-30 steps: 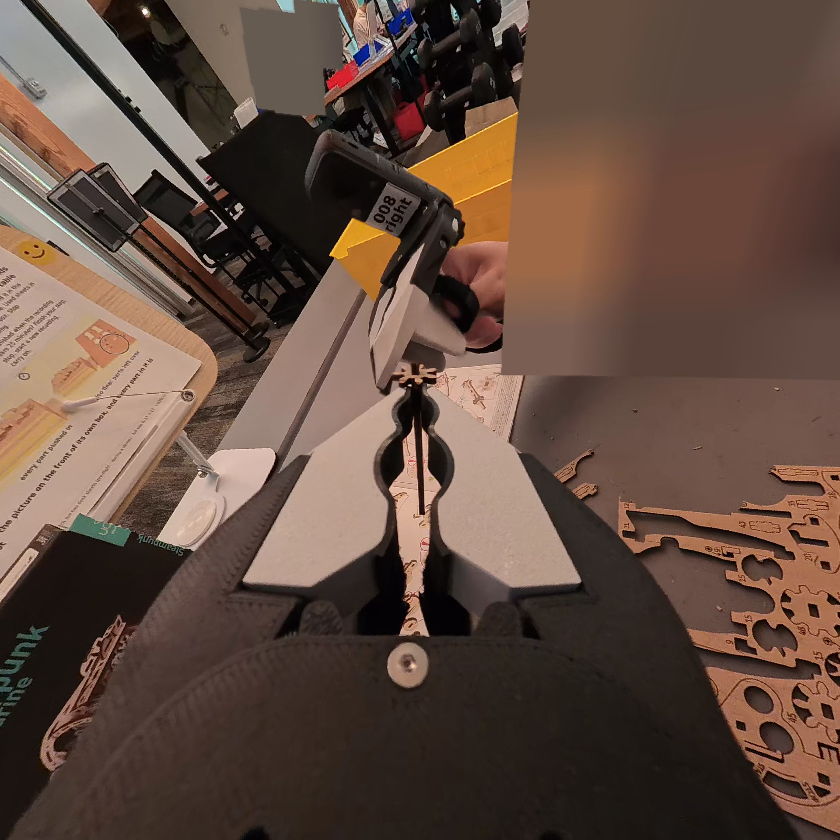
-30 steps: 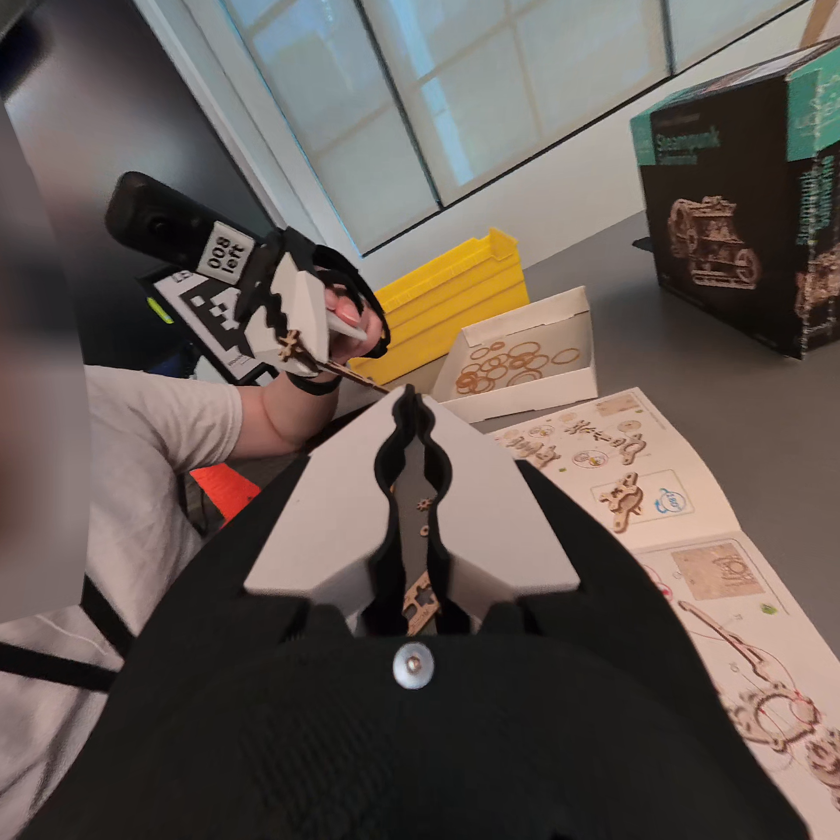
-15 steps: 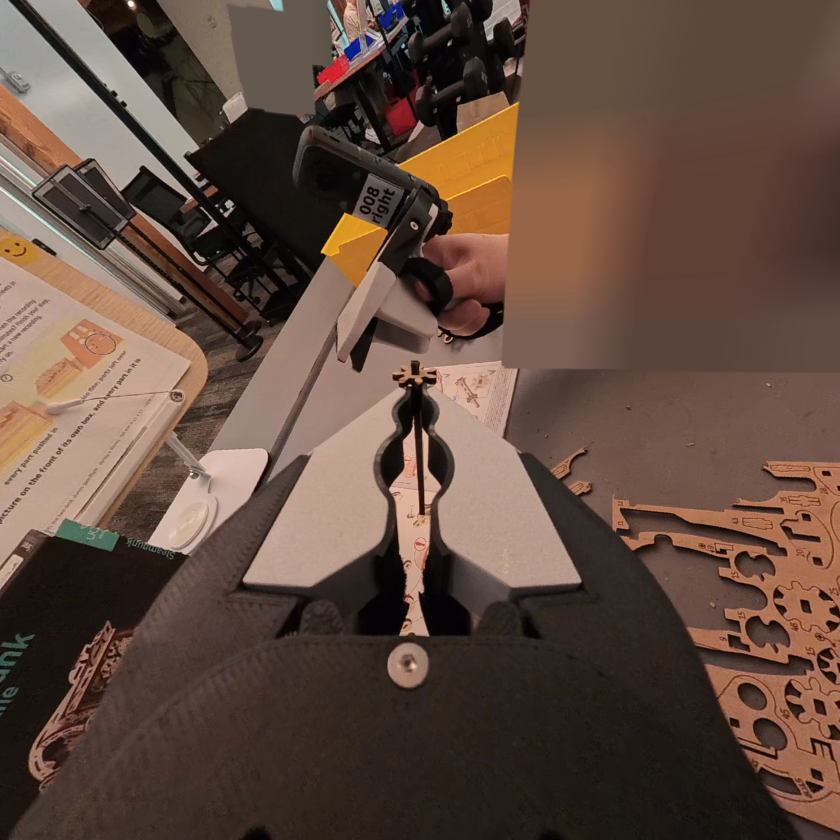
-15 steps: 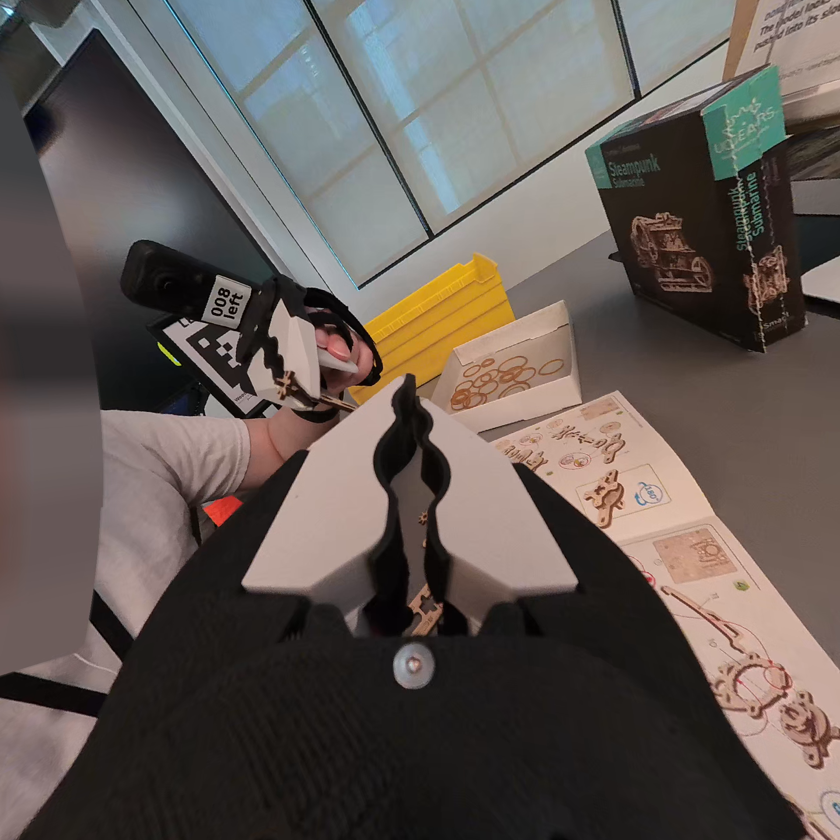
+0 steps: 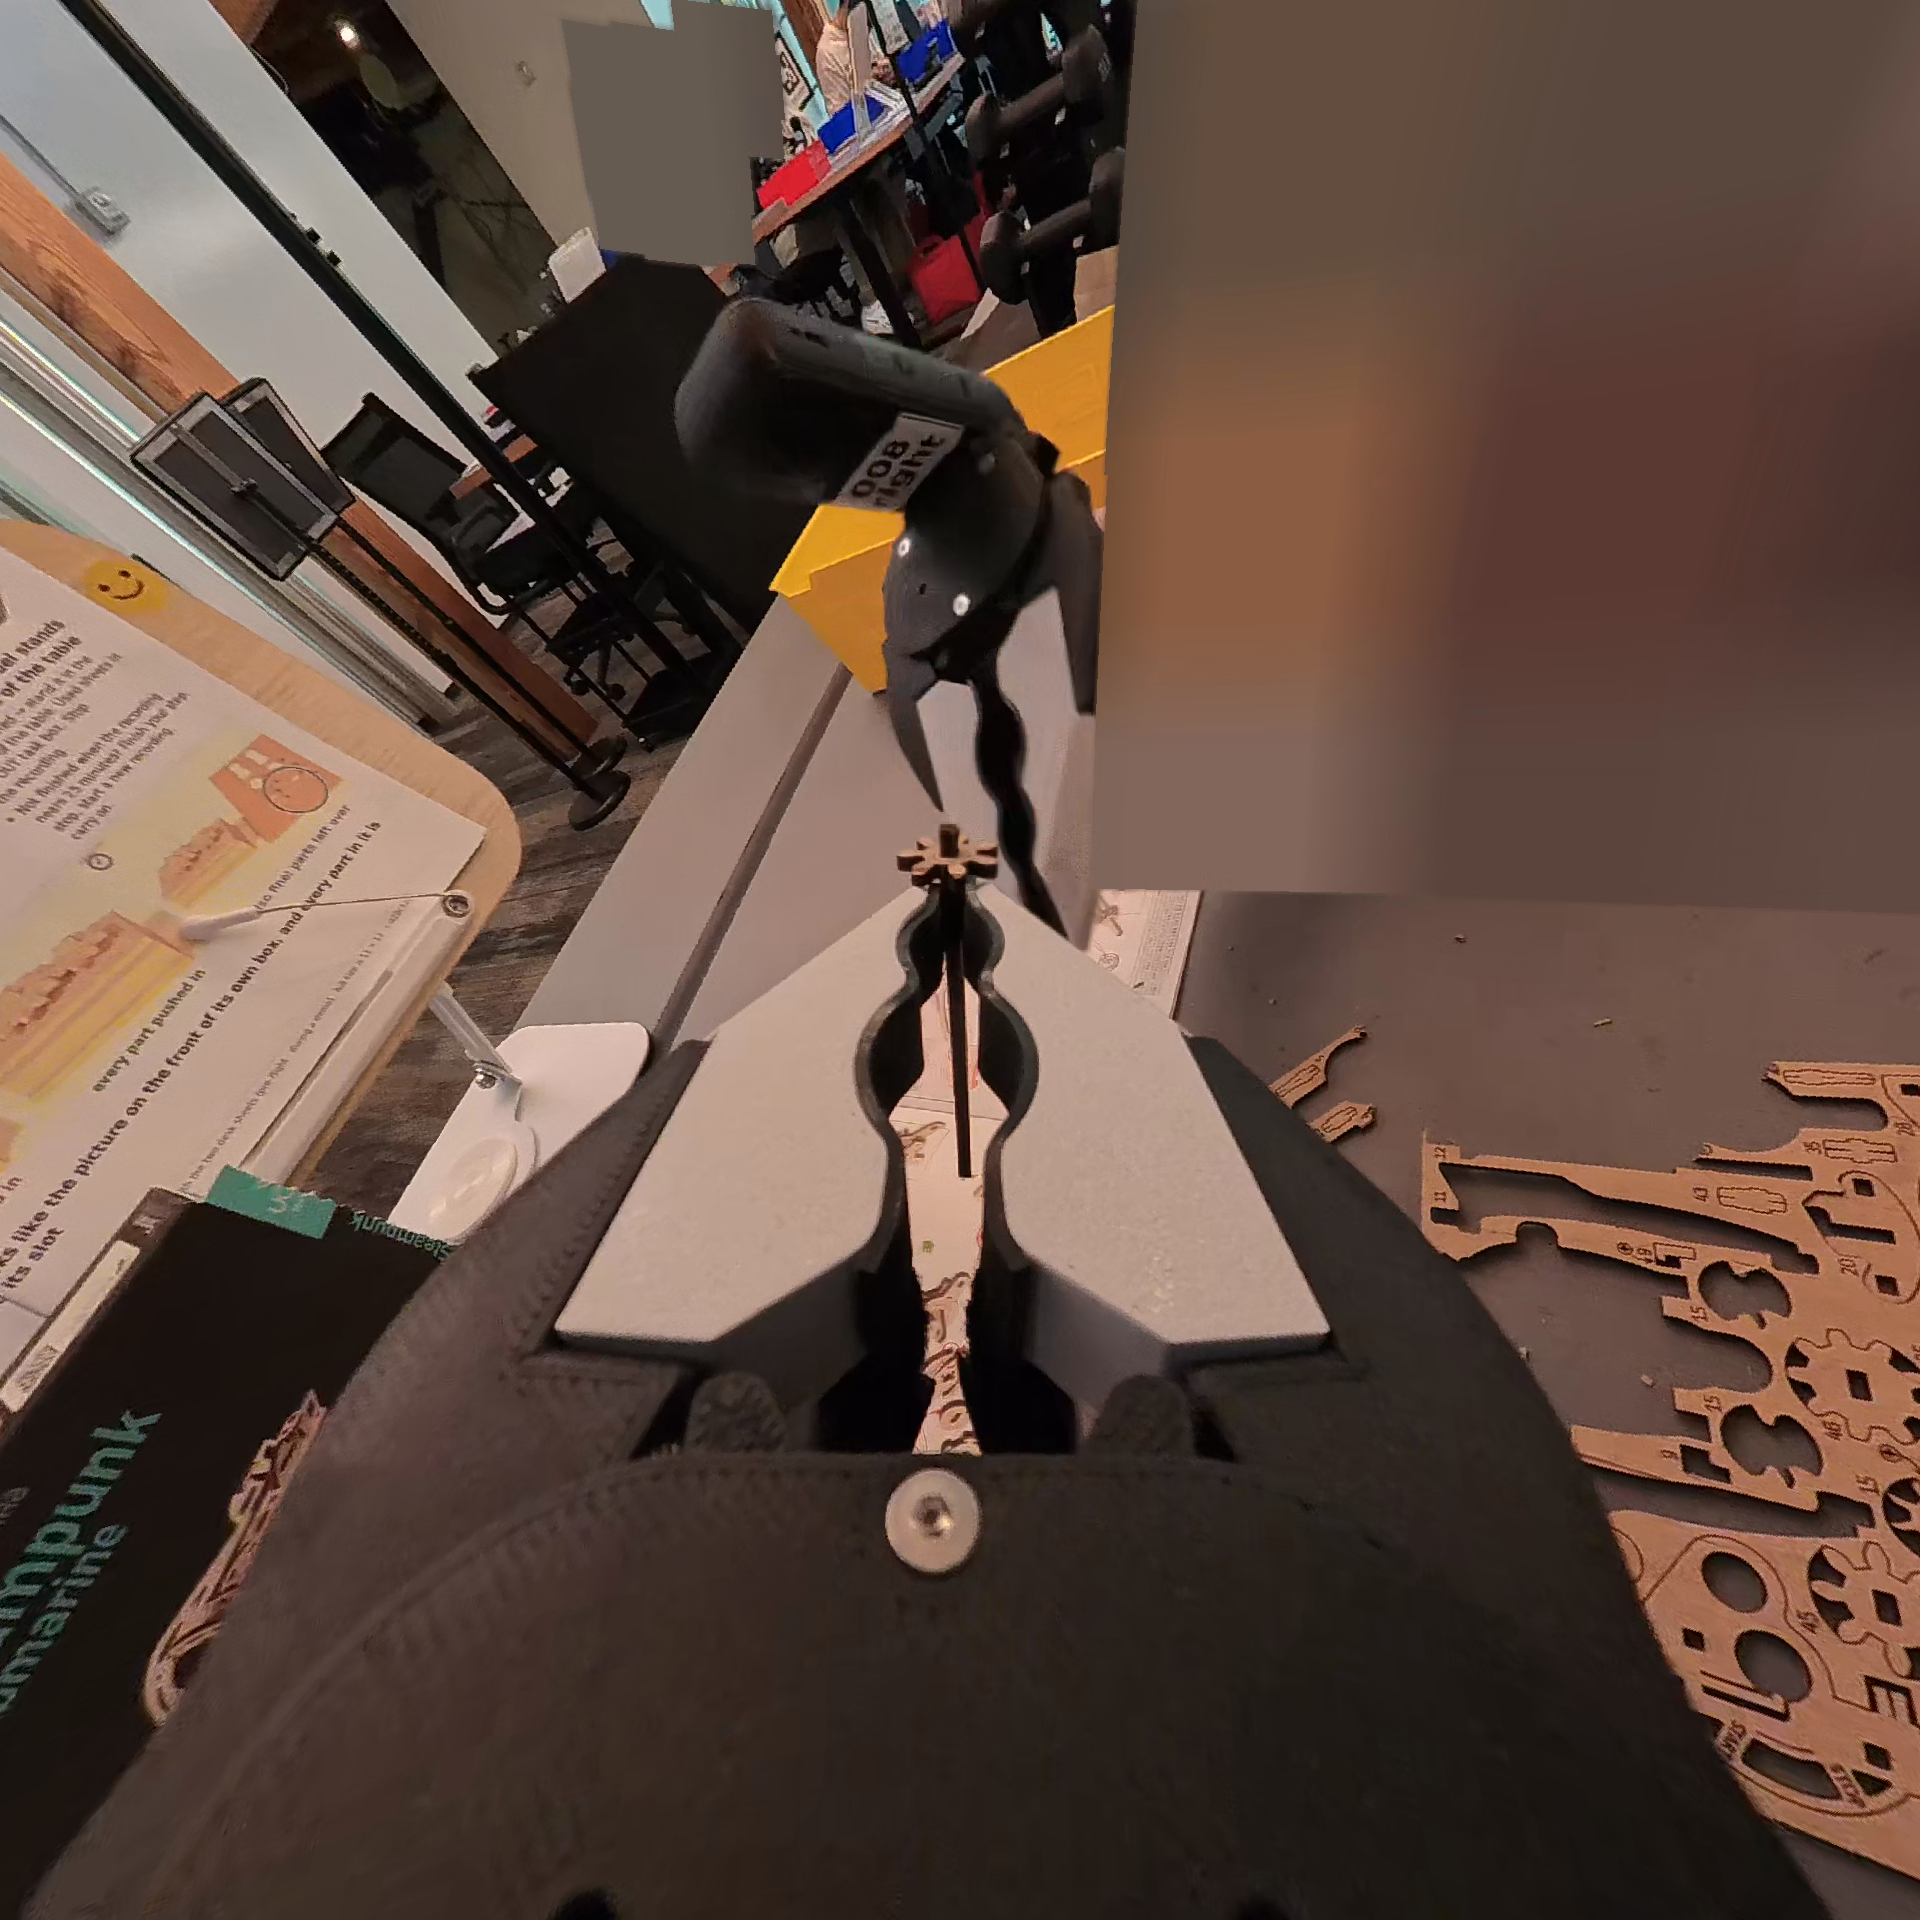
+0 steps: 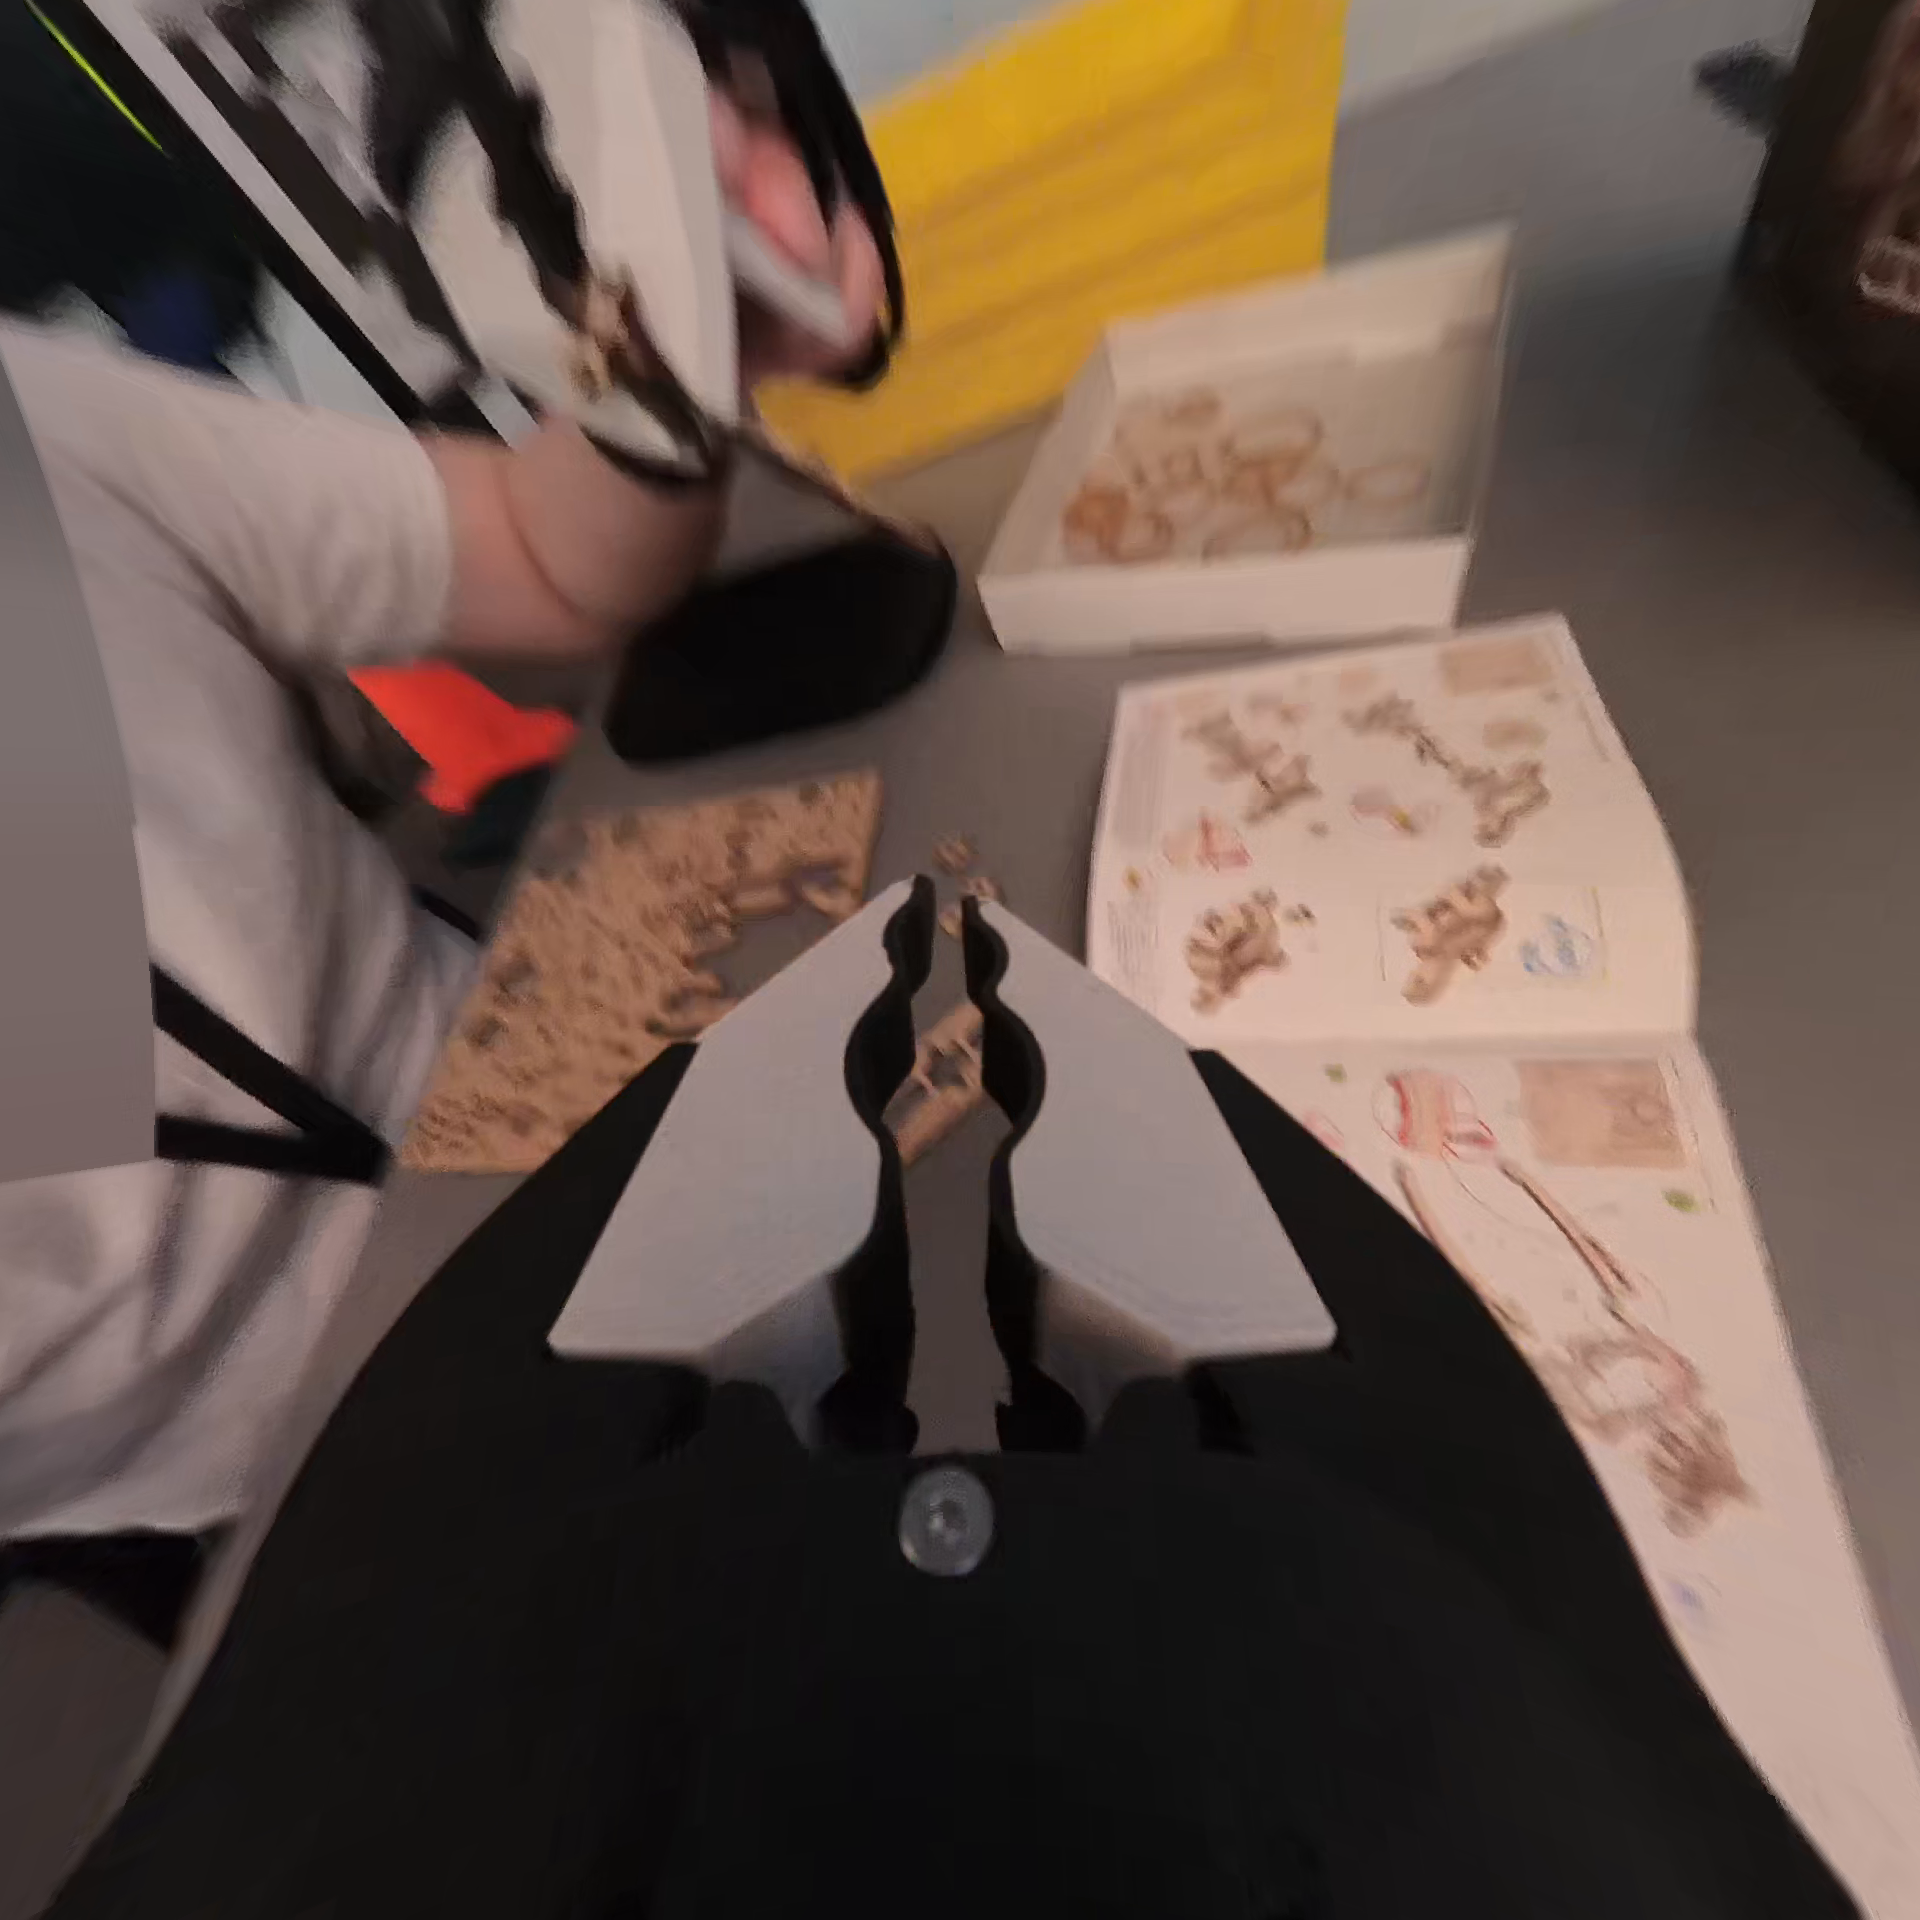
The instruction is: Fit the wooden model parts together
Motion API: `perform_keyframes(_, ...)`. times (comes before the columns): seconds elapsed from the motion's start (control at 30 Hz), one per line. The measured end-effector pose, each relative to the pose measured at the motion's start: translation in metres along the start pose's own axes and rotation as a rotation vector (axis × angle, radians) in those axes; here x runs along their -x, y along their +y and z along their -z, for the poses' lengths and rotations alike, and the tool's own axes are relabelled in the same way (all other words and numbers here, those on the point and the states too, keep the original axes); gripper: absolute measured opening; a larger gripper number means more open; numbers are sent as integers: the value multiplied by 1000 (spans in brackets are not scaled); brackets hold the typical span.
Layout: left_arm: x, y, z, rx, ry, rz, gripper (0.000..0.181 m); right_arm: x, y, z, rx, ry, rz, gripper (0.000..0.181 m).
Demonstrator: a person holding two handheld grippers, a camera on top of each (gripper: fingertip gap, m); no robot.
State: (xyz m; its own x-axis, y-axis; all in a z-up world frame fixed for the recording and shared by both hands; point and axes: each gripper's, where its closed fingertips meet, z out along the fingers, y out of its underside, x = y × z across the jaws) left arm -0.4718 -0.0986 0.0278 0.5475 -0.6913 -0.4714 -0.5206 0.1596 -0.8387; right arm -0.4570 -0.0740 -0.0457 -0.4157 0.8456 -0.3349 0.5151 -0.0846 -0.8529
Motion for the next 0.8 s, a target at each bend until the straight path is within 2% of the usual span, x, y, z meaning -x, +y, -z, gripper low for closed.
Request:
perform_keyframes(0.07, 1, 0, 1, 2, -2, -2, 0, -6, 22, -5, 171, 105, 98, 12)
perform_keyframes(0.27, 2, 3, -1, 13, -2, -1, 0, -12, 80, -20, 590, 222, 233, 18)
perform_keyframes(0.4, 4, 5, 0, 16, -6, 3, 0, -17, 89, -28, 664, 259, 299, 19)
perform_keyframes(0.8, 5, 7, -1, 20, -7, 6, 0, -20, 99, -30, 717, 272, 308, 14)
